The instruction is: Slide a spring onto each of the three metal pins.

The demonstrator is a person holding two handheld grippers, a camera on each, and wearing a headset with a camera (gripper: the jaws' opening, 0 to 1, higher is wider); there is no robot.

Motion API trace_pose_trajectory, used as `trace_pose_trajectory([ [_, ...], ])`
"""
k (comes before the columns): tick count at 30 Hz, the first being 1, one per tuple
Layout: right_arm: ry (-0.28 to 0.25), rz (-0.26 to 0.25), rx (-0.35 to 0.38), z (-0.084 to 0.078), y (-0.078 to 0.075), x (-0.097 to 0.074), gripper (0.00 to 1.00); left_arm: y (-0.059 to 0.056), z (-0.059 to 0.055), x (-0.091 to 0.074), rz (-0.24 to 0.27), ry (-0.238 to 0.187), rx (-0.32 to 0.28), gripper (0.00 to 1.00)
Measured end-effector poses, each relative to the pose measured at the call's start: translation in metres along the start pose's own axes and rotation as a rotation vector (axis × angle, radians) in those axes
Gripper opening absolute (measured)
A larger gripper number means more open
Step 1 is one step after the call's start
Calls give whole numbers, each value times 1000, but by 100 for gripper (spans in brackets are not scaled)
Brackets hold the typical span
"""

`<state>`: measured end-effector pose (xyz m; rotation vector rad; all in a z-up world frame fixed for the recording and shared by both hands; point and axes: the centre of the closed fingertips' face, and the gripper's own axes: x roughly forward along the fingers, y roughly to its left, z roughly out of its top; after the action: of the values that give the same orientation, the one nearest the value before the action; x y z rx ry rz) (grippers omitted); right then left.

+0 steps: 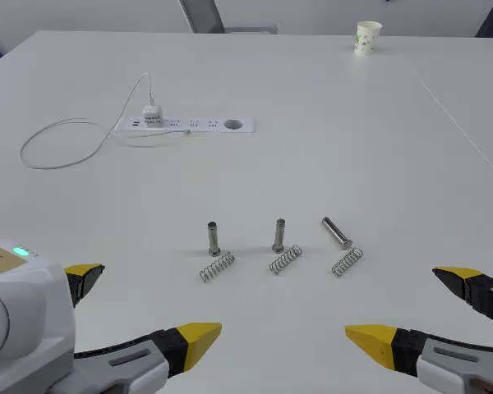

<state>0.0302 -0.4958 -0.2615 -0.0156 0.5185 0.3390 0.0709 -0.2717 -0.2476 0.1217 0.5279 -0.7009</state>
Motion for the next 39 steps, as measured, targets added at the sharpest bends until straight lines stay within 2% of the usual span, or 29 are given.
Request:
trace_pose_trajectory([
  [39,-8,16,-9,6,6,0,84,-3,-1,0,-2,8,9,90],
])
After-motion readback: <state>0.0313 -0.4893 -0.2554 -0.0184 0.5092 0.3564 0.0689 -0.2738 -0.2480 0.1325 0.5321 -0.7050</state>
